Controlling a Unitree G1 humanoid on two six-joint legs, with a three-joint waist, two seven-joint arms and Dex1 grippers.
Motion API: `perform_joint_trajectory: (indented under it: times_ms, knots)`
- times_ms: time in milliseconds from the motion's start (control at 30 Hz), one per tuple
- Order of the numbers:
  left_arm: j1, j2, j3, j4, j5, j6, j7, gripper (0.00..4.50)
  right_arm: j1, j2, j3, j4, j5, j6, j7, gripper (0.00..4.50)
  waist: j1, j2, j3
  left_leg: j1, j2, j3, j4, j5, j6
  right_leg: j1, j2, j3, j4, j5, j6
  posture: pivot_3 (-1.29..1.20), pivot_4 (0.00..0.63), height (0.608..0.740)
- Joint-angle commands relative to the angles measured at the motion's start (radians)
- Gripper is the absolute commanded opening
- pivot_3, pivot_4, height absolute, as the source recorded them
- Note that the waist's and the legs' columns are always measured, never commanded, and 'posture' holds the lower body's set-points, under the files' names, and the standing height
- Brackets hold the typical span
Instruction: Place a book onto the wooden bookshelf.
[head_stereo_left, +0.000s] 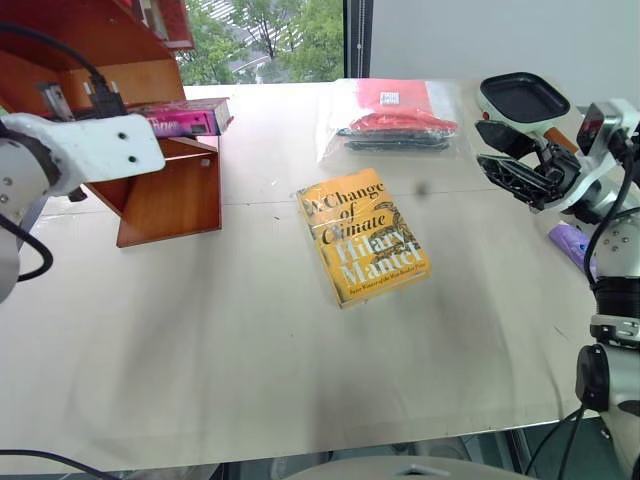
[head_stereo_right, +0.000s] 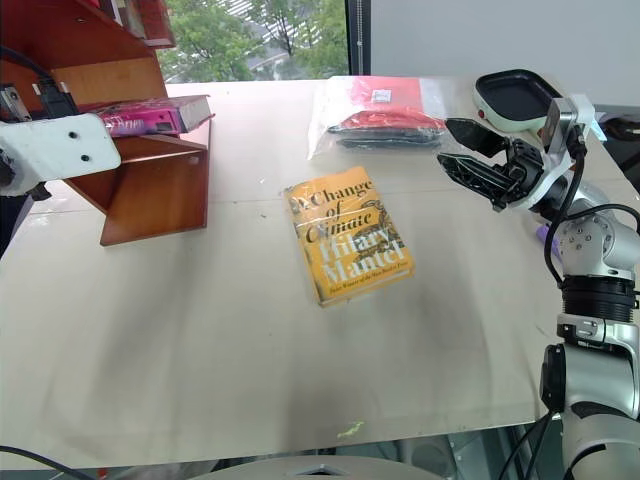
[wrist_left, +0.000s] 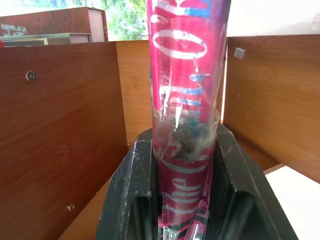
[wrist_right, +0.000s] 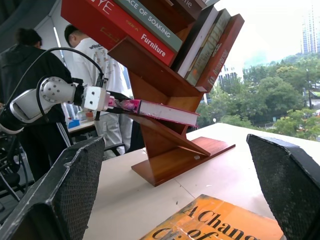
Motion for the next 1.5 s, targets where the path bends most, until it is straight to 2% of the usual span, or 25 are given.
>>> perform_joint_trajectory:
  times_ms: [33,100,167,233,300,333,400,567,767,1000,1200,1233,1300,1333,1433,1500]
  knots:
    - [-0.009,0.020,0.007,0.060,0.028,-0.006,-0.017,0.66,-0.043,0.001,-0.029,-0.039,0.027,0.006,-0.012,4.50,-0.003,0.000,0.000,0.000,0.000,0.000,0.000,0.000,0.000,0.000,0.000,0.000,0.000,0.000,0.000,0.00,0.150,0.735]
    - [-0.013,0.010,0.009,0.068,0.029,0.001,-0.013,1.68,-0.048,0.005,-0.026,-0.040,0.025,0.006,-0.016,4.50,-0.005,0.000,0.000,0.000,0.000,0.001,0.000,0.000,0.000,-0.001,0.000,0.001,0.001,0.000,0.000,0.00,0.150,0.735]
    - [-0.014,0.002,0.019,0.066,0.028,0.014,-0.016,2.45,-0.049,0.006,-0.025,-0.042,0.025,0.007,-0.017,4.50,-0.003,0.000,0.000,0.001,0.001,0.001,0.000,0.000,0.000,-0.001,0.001,0.001,0.002,0.000,0.000,0.00,0.150,0.735]
    - [-0.005,-0.004,0.040,0.065,0.038,0.019,-0.008,3.50,-0.050,0.005,-0.026,-0.039,0.023,0.006,-0.018,4.50,0.000,0.000,0.000,0.000,0.001,0.001,0.000,0.000,0.000,-0.001,0.001,0.001,0.002,0.000,0.000,0.00,0.150,0.735]
    - [0.023,-0.011,0.071,0.057,0.052,0.029,-0.004,4.33,-0.053,-0.001,-0.029,-0.032,0.017,0.002,-0.018,4.50,0.003,0.000,0.000,0.000,0.001,0.002,0.000,0.000,0.000,-0.001,0.000,0.001,0.002,0.000,0.000,0.00,0.150,0.735]
    - [0.035,-0.017,0.085,0.051,0.059,0.034,-0.001,4.43,-0.054,-0.004,-0.031,-0.028,0.015,0.001,-0.019,4.50,0.003,0.000,0.000,-0.001,0.000,0.002,0.000,0.000,0.000,-0.001,0.000,0.001,0.002,0.000,0.000,0.00,0.150,0.735]
    - [0.062,-0.029,0.119,0.032,0.073,0.044,0.003,4.43,-0.055,-0.009,-0.037,-0.024,0.012,-0.002,-0.022,4.50,0.004,0.000,0.000,-0.001,0.000,0.002,0.000,0.000,0.000,-0.001,0.000,0.001,0.001,0.000,0.000,0.00,0.150,0.735]
    - [0.170,-0.096,0.300,-0.059,0.170,0.072,0.013,4.43,-0.033,-0.019,-0.054,-0.033,0.012,-0.009,-0.033,4.50,0.005,0.000,0.000,-0.001,0.001,0.001,0.001,0.000,0.000,-0.002,-0.001,0.000,0.001,0.000,0.000,0.00,0.150,0.735]
    - [0.198,-0.151,0.436,-0.141,0.267,0.068,0.044,4.43,-0.024,-0.019,-0.047,-0.036,0.005,-0.007,-0.029,4.50,0.004,-0.001,-0.001,-0.001,0.001,0.001,0.001,0.000,0.000,-0.002,-0.002,0.001,0.002,0.000,0.000,0.00,0.150,0.735]
    - [0.255,-0.304,0.549,-0.341,0.235,0.166,-0.064,4.43,0.031,-0.054,-0.060,-0.070,0.010,0.023,-0.037,4.50,0.005,-0.001,-0.002,-0.001,0.001,0.001,0.001,0.000,0.000,-0.002,-0.004,0.000,0.003,0.000,0.000,0.00,0.150,0.735]
    - [0.316,-0.443,0.569,-0.477,0.239,0.244,-0.071,4.43,0.195,-0.091,-0.057,-0.143,-0.016,0.010,-0.030,4.50,0.007,-0.002,-0.003,-0.001,0.001,0.001,0.002,0.000,0.000,-0.001,-0.006,0.001,0.003,0.000,0.000,0.00,0.150,0.735]
    - [0.283,-0.496,0.553,-0.505,0.200,0.262,-0.044,4.43,0.229,-0.097,-0.054,-0.157,-0.028,-0.001,-0.026,4.50,0.007,-0.002,-0.003,-0.001,0.001,0.001,0.002,0.000,0.000,-0.001,-0.006,0.000,0.004,0.000,0.000,0.00,0.150,0.735]
    - [0.207,-0.695,0.494,-0.574,0.056,0.326,0.000,4.43,0.301,-0.100,-0.048,-0.179,-0.062,-0.044,-0.017,4.50,0.014,0.003,-0.007,-0.001,0.001,0.000,0.003,0.000,0.000,0.000,-0.006,0.000,0.004,0.000,0.000,0.00,0.150,0.735]
    - [0.223,-0.821,0.454,-0.605,-0.015,0.386,-0.005,4.43,0.339,-0.092,-0.046,-0.180,-0.090,-0.087,-0.020,4.50,0.016,0.004,-0.009,0.000,0.000,0.000,0.005,0.000,0.000,0.001,-0.007,-0.001,0.003,0.000,0.000,0.00,0.150,0.735]
    - [0.426,-1.078,0.312,-0.647,-0.181,0.346,-0.035,4.43,0.450,-0.074,-0.026,-0.148,-0.218,-0.284,-0.011,4.50,0.012,0.001,-0.014,0.000,0.000,0.000,0.011,-0.001,0.001,0.003,-0.007,0.000,0.006,0.001,0.002,0.00,0.150,0.735]
    - [0.545,-1.212,0.257,-0.620,-0.280,0.298,-0.029,4.43,0.519,-0.049,-0.026,-0.115,-0.291,-0.405,-0.041,4.50,0.005,-0.003,-0.017,0.001,0.000,0.001,0.012,-0.001,0.002,0.004,-0.008,0.003,0.006,0.002,0.002,0.00,0.150,0.735]
